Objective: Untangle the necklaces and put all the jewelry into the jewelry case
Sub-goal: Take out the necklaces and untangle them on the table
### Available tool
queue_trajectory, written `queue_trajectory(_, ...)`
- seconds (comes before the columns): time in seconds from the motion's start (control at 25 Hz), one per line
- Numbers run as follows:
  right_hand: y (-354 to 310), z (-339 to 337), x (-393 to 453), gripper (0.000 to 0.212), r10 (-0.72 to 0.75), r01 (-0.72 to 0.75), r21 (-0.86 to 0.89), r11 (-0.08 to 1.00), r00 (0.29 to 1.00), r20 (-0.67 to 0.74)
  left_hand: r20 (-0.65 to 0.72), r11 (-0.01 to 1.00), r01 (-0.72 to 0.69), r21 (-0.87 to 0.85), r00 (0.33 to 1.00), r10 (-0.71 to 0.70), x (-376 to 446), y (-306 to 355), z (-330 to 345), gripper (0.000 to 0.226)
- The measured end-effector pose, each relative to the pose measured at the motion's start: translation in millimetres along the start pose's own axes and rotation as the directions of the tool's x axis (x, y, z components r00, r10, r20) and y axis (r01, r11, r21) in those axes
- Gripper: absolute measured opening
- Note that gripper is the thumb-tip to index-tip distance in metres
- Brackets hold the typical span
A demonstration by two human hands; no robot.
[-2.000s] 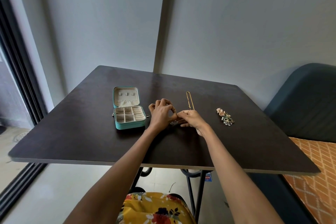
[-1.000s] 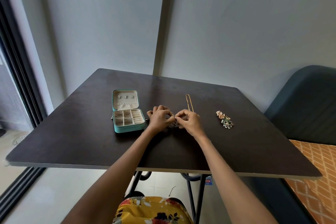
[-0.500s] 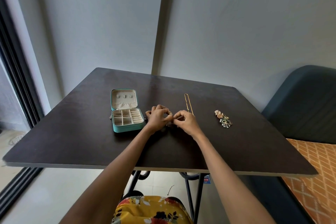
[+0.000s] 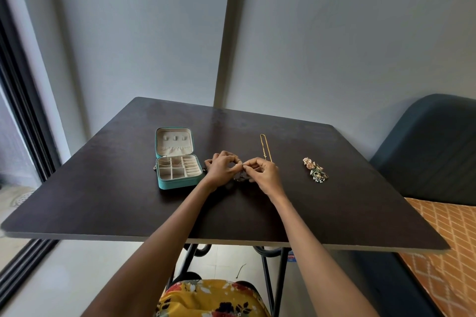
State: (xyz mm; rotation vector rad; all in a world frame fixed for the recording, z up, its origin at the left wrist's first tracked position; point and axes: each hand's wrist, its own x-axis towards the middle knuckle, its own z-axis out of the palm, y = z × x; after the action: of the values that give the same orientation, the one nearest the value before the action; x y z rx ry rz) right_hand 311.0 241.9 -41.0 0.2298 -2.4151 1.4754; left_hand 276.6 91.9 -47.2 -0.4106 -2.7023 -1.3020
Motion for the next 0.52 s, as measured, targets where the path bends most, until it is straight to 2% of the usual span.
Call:
queue_trajectory(0.12, 0.7, 2.8, 0.3, 0.001, -0.006, 0.004, -0.066, 0.998, 1.0, -0.021, 0.005, 1.0, 0.006, 0.012, 1.0, -0.006, 0.1, 0.1, -0.4, 0.019)
queue_trajectory(0.28, 2.4, 5.0, 4.1, 0.011, -0.006, 0.001, -0.157, 0.988, 0.999, -0.033, 0.003, 1.0, 0.015, -0.003, 1.0, -0.015, -1.6, 2.0, -2.0, 0.02)
queue_trajectory(0.44, 5.3, 3.0, 3.7, 0.011, 0.051, -0.053, -0.098, 0.994, 0.998, -0.021, 0.0, 0.999, 0.028, -0.033, 1.0, -0.028, -2.5, 3.6, -2.1, 0.017)
queue_trajectory(0.52, 5.4, 2.2, 3.0, 0.013, 0.094, -0.094, -0.015, 0.995, 0.996, -0.013, -0.021, 0.997, 0.036, -0.075, 0.999, -0.038, -2.8, 3.5, -2.4, 0.015)
